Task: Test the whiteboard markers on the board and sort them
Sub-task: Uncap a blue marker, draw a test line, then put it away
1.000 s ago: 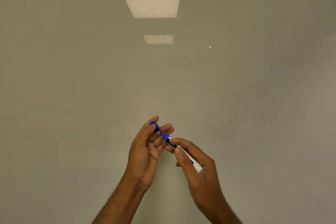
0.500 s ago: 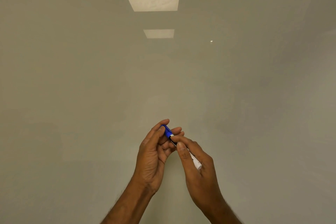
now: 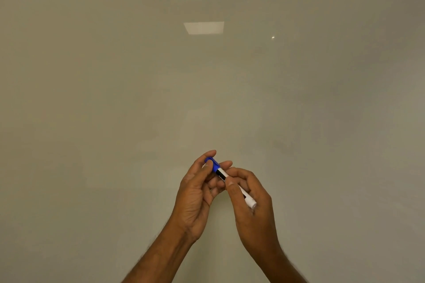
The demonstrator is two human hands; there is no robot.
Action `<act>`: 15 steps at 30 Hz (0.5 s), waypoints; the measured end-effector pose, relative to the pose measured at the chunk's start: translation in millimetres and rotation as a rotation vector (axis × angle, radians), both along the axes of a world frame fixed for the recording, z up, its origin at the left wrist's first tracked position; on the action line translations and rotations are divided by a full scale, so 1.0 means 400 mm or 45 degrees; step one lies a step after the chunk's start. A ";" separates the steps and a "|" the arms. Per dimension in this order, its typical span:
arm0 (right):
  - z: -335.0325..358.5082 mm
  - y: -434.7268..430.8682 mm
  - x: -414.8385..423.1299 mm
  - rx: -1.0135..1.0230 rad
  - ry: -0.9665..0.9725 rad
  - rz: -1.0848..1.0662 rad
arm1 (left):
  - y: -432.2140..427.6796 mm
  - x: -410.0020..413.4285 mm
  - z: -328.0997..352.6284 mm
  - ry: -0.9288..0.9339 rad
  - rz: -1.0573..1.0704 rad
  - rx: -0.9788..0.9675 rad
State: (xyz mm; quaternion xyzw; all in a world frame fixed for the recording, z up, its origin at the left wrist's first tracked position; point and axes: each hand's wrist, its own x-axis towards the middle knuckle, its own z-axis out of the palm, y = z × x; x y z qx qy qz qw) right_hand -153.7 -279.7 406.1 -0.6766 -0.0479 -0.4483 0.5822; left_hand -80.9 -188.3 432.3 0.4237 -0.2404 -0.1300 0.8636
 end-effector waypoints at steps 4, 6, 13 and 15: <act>-0.047 -0.014 -0.020 0.004 0.100 -0.023 | 0.008 -0.005 -0.046 -0.081 0.096 0.117; -0.083 -0.026 -0.023 -0.072 0.187 -0.067 | 0.012 -0.006 -0.077 -0.163 0.181 0.237; -0.199 -0.031 -0.017 -0.376 0.322 -0.233 | 0.055 -0.026 -0.211 -0.357 0.504 0.556; -0.228 -0.014 -0.013 -0.471 0.323 -0.233 | 0.086 -0.031 -0.253 -0.389 0.593 0.629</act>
